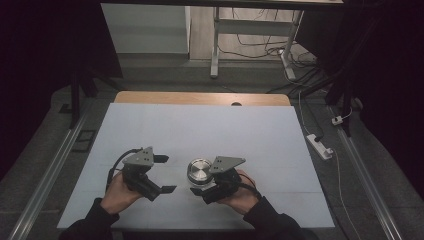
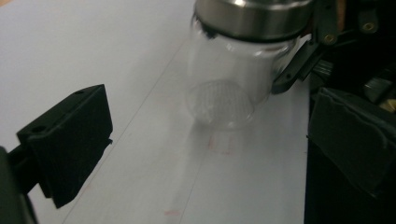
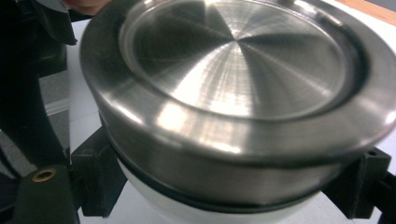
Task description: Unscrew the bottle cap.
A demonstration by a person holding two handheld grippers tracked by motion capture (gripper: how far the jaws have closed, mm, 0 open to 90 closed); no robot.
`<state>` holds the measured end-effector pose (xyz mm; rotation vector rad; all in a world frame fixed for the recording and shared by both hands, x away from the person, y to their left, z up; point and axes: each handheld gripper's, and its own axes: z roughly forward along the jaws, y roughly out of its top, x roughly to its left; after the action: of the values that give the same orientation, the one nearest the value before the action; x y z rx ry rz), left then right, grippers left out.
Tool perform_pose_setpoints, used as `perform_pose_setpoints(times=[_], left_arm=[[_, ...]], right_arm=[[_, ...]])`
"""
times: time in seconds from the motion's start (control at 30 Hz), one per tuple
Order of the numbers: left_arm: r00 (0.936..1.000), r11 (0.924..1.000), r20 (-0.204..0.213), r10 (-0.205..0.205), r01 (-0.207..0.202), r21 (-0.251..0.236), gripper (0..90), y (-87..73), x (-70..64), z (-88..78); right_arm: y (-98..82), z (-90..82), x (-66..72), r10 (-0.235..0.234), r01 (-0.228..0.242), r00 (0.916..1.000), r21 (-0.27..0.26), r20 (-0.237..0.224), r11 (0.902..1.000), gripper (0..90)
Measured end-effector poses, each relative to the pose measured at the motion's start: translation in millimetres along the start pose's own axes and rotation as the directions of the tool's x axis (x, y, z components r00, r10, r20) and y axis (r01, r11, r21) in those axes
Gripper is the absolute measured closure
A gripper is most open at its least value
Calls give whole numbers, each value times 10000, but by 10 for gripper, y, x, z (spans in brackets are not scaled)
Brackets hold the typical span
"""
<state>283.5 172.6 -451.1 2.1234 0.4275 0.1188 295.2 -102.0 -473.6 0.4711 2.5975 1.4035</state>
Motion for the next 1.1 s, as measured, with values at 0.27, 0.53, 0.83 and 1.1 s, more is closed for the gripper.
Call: perform_pose_setpoints(times=[0.27, 0.53, 0.83, 1.1], left_arm=[[9831, 9961, 1628, 839, -781, -412, 24, 204, 75, 122], [9445, 9817, 2686, 1891, -1886, -279, 68, 385, 63, 302], [9214, 9650, 2902, 2586, -2597, -354, 179, 467, -7, 398], [9782, 9864, 1267, 1643, -1641, -118, 185, 501, -86, 445]], right_arm=[[-1, 25, 63, -403, 410, 9974, 106, -604, 9991, 144], [-2, 35, 95, -712, 741, 9896, 186, -1251, 9971, 144], [17, 17, 123, -815, 846, 9854, 140, -1495, 9963, 144], [20, 7, 69, -417, 427, 9977, 188, -537, 9989, 144]])
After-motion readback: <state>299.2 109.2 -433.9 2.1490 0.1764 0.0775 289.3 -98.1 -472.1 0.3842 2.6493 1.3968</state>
